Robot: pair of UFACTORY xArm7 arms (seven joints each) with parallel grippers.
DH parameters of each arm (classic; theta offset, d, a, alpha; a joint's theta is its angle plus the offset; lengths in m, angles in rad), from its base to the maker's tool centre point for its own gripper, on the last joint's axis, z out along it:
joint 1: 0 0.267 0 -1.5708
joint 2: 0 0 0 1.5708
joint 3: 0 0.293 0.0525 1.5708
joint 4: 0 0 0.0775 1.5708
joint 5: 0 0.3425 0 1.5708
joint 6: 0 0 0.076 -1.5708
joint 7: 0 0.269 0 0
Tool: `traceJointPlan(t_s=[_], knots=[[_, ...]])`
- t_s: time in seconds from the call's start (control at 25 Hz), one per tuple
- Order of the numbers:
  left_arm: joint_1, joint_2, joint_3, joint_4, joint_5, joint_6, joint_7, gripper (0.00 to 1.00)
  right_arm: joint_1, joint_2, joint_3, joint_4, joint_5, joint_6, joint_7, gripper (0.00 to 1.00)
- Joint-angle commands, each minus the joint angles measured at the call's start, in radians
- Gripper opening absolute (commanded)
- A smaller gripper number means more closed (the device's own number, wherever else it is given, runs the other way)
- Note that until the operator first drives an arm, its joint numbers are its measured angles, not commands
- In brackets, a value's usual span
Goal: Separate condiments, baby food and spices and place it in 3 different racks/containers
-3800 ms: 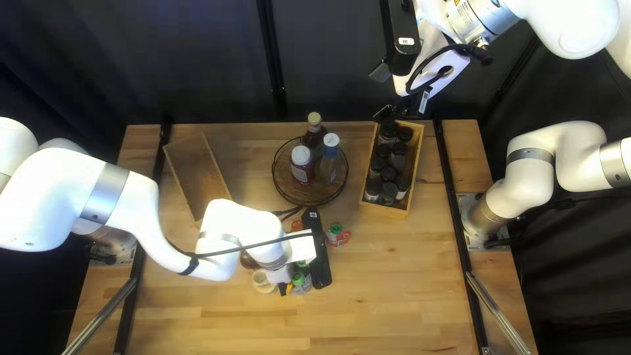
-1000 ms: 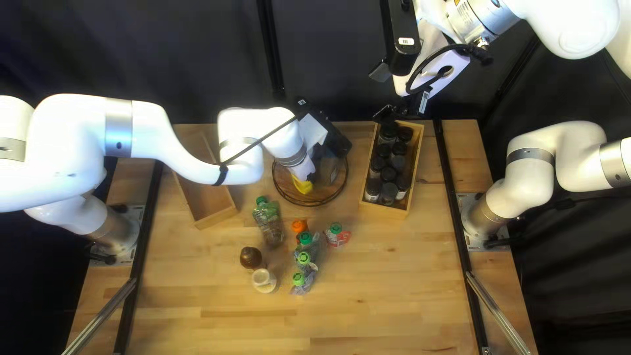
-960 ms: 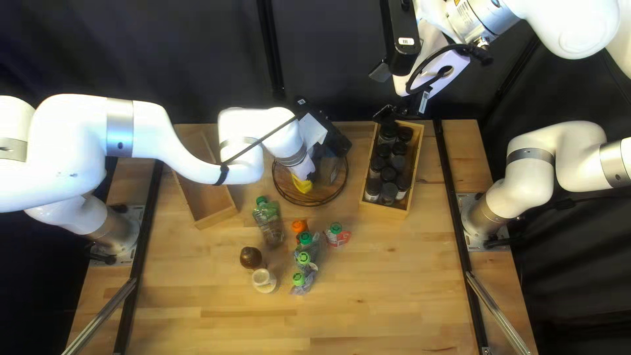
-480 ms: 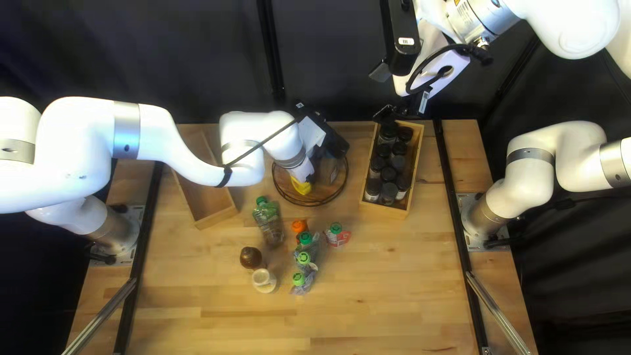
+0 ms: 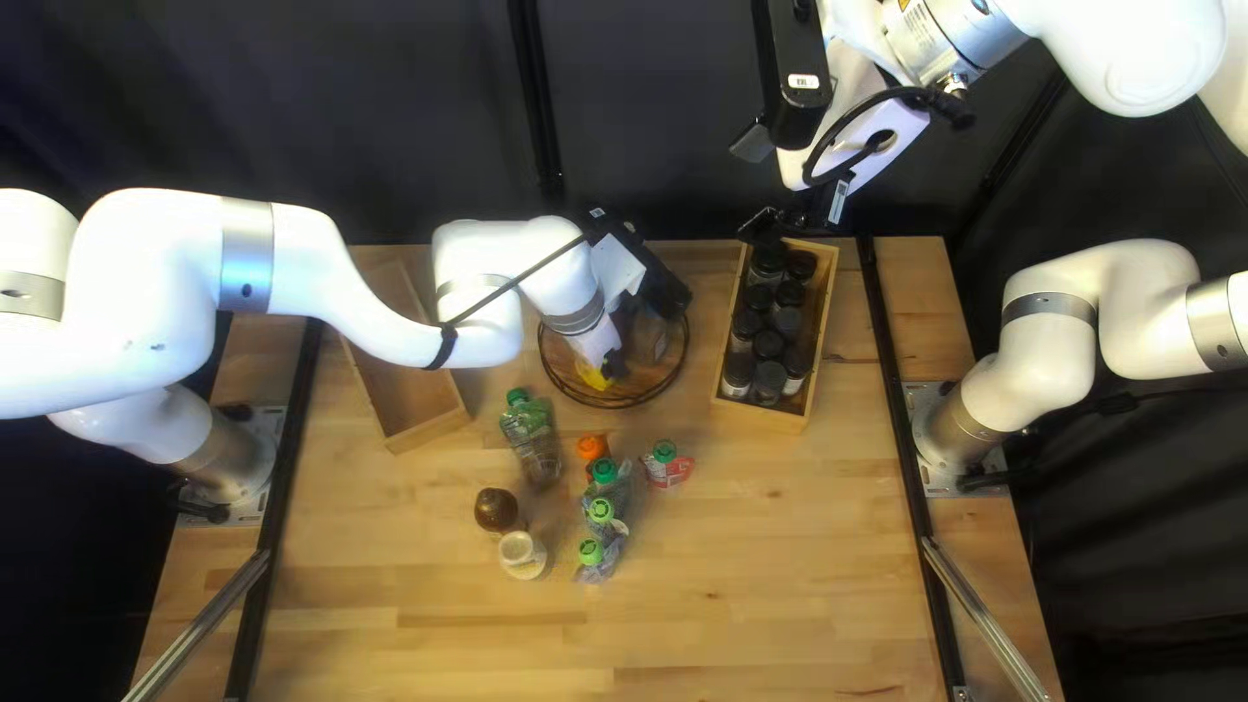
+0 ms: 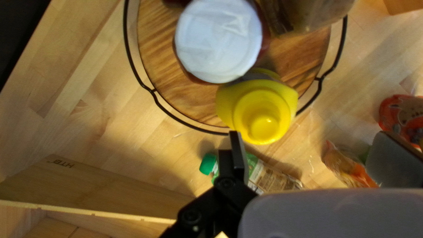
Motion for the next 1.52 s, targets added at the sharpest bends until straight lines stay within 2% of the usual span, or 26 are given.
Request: traceJointPlan(t_s=[0.04, 0.4, 0.8, 1.2, 1.44, 1.48, 1.52], knots=[[-0.056, -0.076, -0.041, -0.012, 0.035, 0.064, 0.023, 1.0, 0.0, 0.0, 0.0, 0.0, 0.0, 0.0, 0.0, 1.0], [-0.153, -0.151, -0.15, -0.031, -0.03, 0.129, 0.265, 1.0, 0.0, 0.0, 0.0, 0.0, 0.0, 0.0, 0.0, 1.0], [-0.216, -0.092, -0.216, -0.054, -0.065, 0.085, 0.28, 1.0, 0.0, 0.0, 0.0, 0.0, 0.0, 0.0, 0.0, 1.0], [-0.219, -0.062, -0.219, -0.173, -0.065, -0.041, 0.279, 1.0, 0.0, 0.0, 0.0, 0.0, 0.0, 0.0, 0.0, 1.0], [-0.207, -0.015, -0.217, -0.199, -0.086, -0.088, 0.287, 1.0, 0.0, 0.0, 0.0, 0.0, 0.0, 0.0, 0.0, 1.0], [-0.205, -0.003, -0.218, -0.199, -0.094, -0.096, 0.288, 0.97, 0.0, 0.0, 0.0, 0.0, 0.0, 0.0, 0.0, 1.0], [-0.205, 0.003, -0.218, -0.199, -0.098, -0.1, 0.282, 0.82, 0.0, 0.0, 0.0, 0.0, 0.0, 0.0, 0.0, 1.0]])
